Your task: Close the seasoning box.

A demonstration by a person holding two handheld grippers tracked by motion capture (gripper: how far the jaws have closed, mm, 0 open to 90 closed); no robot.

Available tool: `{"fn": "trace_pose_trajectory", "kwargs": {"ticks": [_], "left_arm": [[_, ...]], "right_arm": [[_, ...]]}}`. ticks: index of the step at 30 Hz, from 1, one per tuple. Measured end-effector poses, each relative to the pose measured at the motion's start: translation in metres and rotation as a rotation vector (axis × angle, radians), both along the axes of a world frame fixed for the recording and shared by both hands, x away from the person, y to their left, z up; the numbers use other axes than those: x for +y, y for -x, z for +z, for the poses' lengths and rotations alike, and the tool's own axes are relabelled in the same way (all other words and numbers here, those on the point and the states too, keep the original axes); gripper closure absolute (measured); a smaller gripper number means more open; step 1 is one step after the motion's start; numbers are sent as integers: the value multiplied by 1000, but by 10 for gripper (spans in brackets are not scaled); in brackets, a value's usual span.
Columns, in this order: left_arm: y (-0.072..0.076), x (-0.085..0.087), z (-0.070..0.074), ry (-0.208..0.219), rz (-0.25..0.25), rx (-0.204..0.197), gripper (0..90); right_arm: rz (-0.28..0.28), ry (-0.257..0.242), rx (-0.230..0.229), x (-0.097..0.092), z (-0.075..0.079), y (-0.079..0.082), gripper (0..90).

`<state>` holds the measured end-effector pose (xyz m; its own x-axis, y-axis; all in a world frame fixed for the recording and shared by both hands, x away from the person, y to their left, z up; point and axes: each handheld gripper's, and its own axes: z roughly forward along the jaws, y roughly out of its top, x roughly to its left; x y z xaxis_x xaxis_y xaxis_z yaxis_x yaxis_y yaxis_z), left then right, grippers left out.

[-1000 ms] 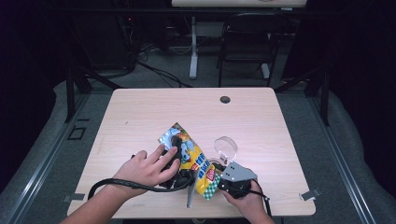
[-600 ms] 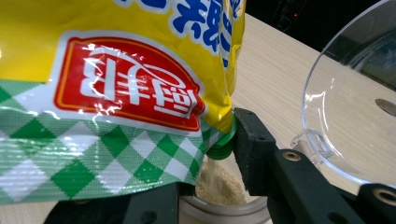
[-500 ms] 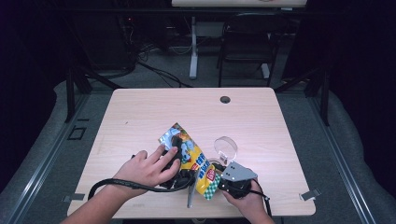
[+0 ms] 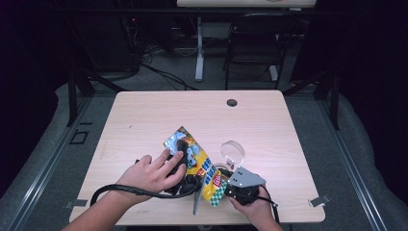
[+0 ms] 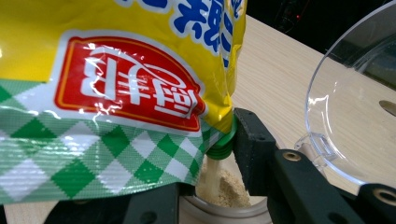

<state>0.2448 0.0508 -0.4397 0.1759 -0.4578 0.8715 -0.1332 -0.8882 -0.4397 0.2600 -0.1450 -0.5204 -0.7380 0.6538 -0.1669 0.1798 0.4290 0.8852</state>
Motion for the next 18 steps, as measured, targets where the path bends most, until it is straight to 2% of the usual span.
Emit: {"fn": "trace_pose_trajectory", "kwargs": {"ticks": [5, 7, 10, 12, 18], "left_arm": [[0, 0, 0, 2, -2, -1, 675], [-1, 0, -1, 17, -7, 8, 694], [0, 0, -1, 3, 13, 10, 699], [0, 0, 0, -7, 7, 2, 701], [0, 0, 0, 2, 0, 4, 703]], "right_arm": [[3, 3, 4, -1, 0, 0, 710], [2, 0, 7, -1, 0, -1, 710], [5, -4, 10, 0, 0, -1, 710], [4, -9, 11, 0, 0, -1, 710], [8, -11, 11, 0, 0, -1, 710]]}}
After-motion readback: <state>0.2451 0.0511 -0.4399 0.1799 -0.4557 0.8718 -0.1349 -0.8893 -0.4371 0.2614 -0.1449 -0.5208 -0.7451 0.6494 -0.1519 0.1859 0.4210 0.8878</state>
